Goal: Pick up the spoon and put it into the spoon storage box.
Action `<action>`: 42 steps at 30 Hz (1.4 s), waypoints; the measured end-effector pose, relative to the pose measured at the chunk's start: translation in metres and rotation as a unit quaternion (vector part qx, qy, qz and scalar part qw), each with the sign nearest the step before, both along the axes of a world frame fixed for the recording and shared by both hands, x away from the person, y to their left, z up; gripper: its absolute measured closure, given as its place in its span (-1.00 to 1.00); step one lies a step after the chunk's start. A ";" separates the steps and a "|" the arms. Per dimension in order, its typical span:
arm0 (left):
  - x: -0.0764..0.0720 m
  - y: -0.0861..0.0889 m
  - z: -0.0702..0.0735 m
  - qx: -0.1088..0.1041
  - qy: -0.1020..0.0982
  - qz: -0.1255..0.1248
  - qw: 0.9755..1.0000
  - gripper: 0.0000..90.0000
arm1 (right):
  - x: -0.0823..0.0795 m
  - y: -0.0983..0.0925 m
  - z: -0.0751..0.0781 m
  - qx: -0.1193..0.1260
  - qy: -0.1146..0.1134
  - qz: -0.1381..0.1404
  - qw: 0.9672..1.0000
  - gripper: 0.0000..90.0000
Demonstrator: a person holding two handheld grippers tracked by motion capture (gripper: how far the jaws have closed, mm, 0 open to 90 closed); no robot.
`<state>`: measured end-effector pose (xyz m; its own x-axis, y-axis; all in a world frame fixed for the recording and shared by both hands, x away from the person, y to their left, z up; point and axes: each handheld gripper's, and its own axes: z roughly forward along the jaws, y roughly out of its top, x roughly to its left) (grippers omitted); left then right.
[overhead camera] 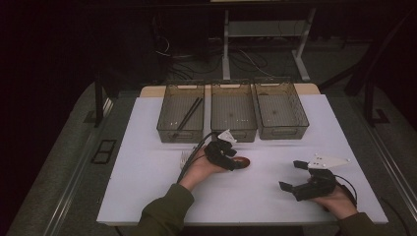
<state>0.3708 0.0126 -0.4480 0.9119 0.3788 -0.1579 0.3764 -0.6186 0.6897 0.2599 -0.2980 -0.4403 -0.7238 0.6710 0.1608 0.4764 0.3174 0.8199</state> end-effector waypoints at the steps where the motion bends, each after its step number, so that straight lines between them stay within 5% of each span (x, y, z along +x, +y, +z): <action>1: 0.000 0.000 0.000 0.001 -0.001 -0.001 1.000 -0.12 | 0.000 0.000 0.000 0.000 0.000 0.000 1.000 -0.98; 12: -0.008 -0.001 0.001 0.015 -0.016 -0.018 1.000 0.05 | 0.000 0.000 0.000 0.000 -0.001 0.001 1.000 -0.98; 27: -0.013 -0.001 0.002 0.018 -0.014 -0.056 0.998 0.51 | 0.000 0.000 0.000 0.001 -0.001 0.001 1.000 -0.98; 42: -0.015 -0.003 0.002 0.021 -0.015 -0.067 0.997 0.75 | 0.000 0.000 0.001 0.001 -0.002 0.001 1.000 -0.98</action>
<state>0.3557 0.0094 -0.4461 0.9590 0.2584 -0.1161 0.2674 -0.6909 0.6717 0.2595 -0.2982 -0.4397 -0.7261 0.6688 0.1599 0.4726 0.3165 0.8225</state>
